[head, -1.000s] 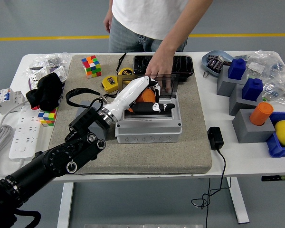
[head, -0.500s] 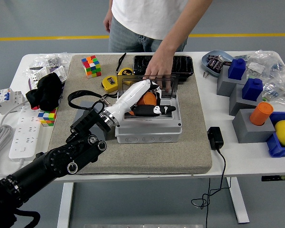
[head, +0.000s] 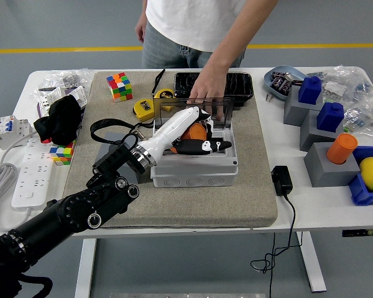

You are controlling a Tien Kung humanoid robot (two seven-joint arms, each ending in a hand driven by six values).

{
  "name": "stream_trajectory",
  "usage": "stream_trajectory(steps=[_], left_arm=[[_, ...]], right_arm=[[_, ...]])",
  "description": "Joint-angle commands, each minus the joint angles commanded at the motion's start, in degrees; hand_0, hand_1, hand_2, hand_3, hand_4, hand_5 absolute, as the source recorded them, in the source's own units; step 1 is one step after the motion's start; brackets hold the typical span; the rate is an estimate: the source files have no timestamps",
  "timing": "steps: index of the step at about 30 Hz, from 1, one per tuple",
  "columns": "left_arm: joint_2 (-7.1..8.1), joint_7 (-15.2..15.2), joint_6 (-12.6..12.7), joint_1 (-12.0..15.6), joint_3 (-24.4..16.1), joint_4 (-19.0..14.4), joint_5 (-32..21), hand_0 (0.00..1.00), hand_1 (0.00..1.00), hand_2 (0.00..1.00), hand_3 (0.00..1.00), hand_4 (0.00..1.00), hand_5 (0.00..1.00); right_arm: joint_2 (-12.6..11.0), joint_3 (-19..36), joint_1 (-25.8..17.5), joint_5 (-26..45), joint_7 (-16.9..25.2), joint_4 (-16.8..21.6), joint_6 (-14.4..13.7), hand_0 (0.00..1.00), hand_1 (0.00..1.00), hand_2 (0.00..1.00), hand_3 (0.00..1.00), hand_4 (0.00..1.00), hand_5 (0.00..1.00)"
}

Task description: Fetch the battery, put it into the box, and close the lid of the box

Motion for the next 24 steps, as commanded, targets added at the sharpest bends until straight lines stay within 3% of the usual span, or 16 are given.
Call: stream_trajectory(steps=[1,2,7,8,13,14,16,20,24], left_arm=[[0.0,0.02,-0.09,0.01,0.0,0.01,0.05,0.168,0.168,0.184,0.181,0.998,0.695],[0.0,0.1,-0.45,0.02,0.01,0.02,0.31,0.335,0.472,0.395,0.364,0.998,0.723],[0.0,0.07,-1.17,0.1,-0.38,-0.15,2.07,0.335,0.472,0.395,0.364,0.998,0.723],[0.0,0.07,-1.24,0.11,-0.47,-0.21,2.28,0.783,0.711,0.64,0.592,0.998,0.759],[0.0,0.01,-1.48,0.23,-0.98,-0.62,3.16,0.783,0.711,0.64,0.592,0.998,0.759],[0.0,-0.08,-1.44,0.28,-1.15,-0.91,3.4,0.883,0.795,0.721,0.659,0.998,0.756],[0.0,-0.22,-1.21,0.34,-1.38,-1.69,3.83,0.883,0.795,0.721,0.659,0.998,0.756],[0.0,0.37,-1.58,0.21,-2.03,-5.11,5.6,0.887,0.814,0.738,0.671,0.998,0.781],[0.0,2.66,-5.05,0.63,-4.29,-10.19,7.84,0.887,0.814,0.738,0.671,0.998,0.781]], right_arm=[[0.0,-0.02,-0.01,0.01,0.0,0.0,0.0,0.877,0.854,0.815,0.817,0.998,0.998],[-0.02,-0.03,0.0,0.03,-0.01,0.0,-0.01,0.878,0.854,0.815,0.817,0.998,0.998],[-0.06,-0.07,-0.16,0.05,-0.14,0.0,0.04,0.878,0.854,0.815,0.817,0.998,0.998],[-0.06,-0.08,-0.19,0.05,-0.15,0.0,0.04,0.877,0.853,0.815,0.816,0.998,0.998],[-0.05,-0.09,-0.37,0.02,-0.26,0.0,0.14,0.877,0.853,0.815,0.816,0.998,0.998],[-0.03,-0.17,-0.41,0.11,-0.25,0.0,0.16,0.877,0.853,0.814,0.817,0.998,0.998],[-0.02,-0.3,-0.41,0.26,-0.19,0.0,0.17,0.877,0.853,0.814,0.817,0.998,0.998],[-0.02,-0.33,-0.29,0.4,-0.1,0.0,0.2,0.874,0.85,0.813,0.817,0.998,0.998],[-0.02,-0.09,-0.21,0.34,-0.12,0.0,0.21,0.874,0.85,0.813,0.817,0.998,0.998]])
